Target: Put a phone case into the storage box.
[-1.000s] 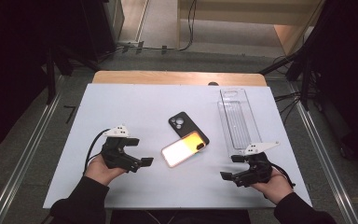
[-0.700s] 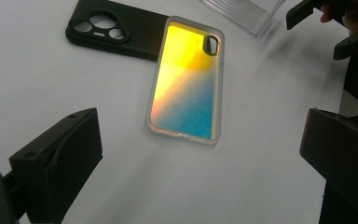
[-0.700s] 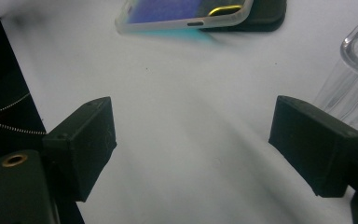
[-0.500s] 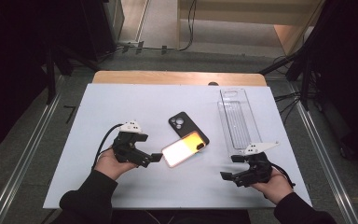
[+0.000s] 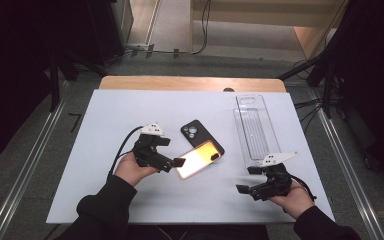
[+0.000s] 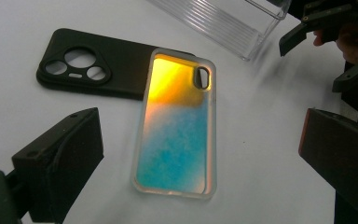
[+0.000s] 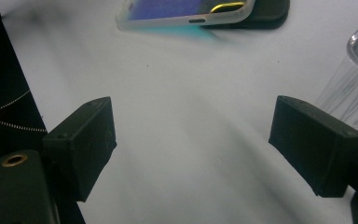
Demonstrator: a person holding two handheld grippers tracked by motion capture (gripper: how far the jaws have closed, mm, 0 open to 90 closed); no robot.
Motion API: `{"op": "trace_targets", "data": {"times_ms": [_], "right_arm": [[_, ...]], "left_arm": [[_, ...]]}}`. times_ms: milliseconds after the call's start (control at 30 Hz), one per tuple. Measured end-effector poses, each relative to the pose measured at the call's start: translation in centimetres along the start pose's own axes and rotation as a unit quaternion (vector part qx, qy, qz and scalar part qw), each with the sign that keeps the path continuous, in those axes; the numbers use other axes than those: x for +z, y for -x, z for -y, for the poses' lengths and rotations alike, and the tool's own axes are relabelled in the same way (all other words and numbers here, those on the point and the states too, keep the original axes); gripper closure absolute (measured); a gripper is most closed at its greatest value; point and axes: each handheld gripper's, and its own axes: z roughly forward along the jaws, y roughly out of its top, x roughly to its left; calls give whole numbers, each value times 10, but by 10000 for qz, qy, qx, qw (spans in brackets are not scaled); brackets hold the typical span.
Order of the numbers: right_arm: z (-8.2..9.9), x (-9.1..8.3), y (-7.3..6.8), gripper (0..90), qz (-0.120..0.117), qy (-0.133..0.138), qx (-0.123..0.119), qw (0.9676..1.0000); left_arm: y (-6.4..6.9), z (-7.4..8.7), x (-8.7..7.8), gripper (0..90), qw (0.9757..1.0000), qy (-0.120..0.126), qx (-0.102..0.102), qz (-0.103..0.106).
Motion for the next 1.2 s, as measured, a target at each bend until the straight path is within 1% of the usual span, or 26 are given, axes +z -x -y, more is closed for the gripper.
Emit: {"op": "trace_targets", "data": {"times_ms": [67,167,233,333,433,533,567,700,733,767,867,933,1100,1167,1200], "right_arm": [[0,0,0,126,0,-3,-1,10000],[0,0,0,126,1,-4,-2,10000],[0,0,0,126,-7,-24,-24,10000],[0,1,0,126,-4,-42,-26,10000],[0,1,0,126,2,-51,-21,10000],[0,1,0,126,-1,-52,-18,10000],[0,1,0,126,3,-53,-24,10000],[0,1,0,126,-1,-59,-28,10000],[0,1,0,126,-2,-58,-47,10000],[0,1,0,126,-2,-59,-50,10000],[0,1,0,126,-1,-67,-43,10000],[0,1,0,126,-6,-62,-29,10000],[0,1,-1,127,-8,-67,-34,10000],[0,1,-1,126,-7,-71,-41,10000],[0,1,-1,126,-15,-68,-43,10000]], "left_arm": [[-1,-2,4,3,10000,-15,-14,26],[-1,-3,8,3,10000,-52,22,6],[-1,-6,13,3,9999,-105,82,-14],[-2,-8,19,3,9999,-97,69,-4],[-2,-10,23,3,9999,-82,96,28],[-1,-14,31,3,9999,-51,118,47],[-1,-15,33,3,9999,-79,138,43],[1,-19,42,3,9998,-33,171,91],[1,-19,42,3,9998,-33,171,91],[1,-22,47,3,9997,-79,217,75],[2,-25,53,3,9997,-36,240,98],[2,-25,55,3,9996,-12,259,101],[2,-23,59,3,9994,-115,310,71],[2,-22,61,3,9995,-108,295,78],[2,-21,62,3,9994,-145,294,72]]}}
